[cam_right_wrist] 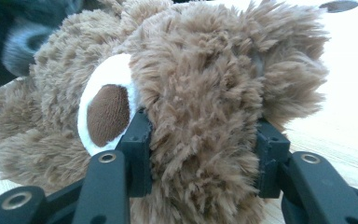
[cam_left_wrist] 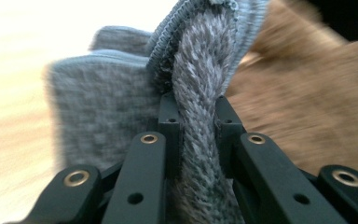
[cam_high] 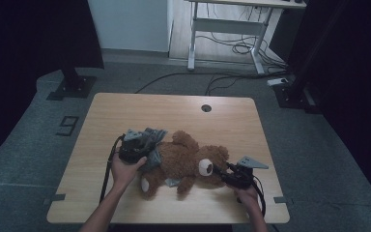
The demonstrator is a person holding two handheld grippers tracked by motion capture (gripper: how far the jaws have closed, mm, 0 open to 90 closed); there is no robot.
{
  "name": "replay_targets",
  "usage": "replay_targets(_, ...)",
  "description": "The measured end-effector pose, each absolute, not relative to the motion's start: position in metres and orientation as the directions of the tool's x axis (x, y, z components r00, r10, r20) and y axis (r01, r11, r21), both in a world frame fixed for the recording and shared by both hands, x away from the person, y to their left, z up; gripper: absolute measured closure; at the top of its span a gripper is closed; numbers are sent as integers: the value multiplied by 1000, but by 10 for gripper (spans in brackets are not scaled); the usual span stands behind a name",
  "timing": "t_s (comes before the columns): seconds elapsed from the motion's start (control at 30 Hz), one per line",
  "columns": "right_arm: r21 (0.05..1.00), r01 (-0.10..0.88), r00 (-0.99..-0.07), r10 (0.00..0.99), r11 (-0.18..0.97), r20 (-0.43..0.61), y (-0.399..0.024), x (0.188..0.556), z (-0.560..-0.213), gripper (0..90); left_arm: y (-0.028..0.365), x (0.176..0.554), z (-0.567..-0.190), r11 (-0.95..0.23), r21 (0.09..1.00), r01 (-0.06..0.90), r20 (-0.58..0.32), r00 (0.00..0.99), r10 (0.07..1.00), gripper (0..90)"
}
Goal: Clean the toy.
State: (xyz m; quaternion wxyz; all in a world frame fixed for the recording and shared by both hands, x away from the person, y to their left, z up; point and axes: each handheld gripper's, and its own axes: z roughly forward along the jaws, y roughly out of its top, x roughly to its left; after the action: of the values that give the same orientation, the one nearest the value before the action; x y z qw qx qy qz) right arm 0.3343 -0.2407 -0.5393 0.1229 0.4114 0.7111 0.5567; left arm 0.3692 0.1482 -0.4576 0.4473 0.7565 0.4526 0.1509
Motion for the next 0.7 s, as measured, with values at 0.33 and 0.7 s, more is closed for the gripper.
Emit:
replay_targets(0.33,893,449,-627,725,35,287,-240,333,-540,513,36,353,-409,-281,876,391,-115,737,666,778)
replay_targets(0.7,895,442,-628,730,50,269,-241,333,-540,514,-72,374,-461,-442,786,433,-87,784,614,776)
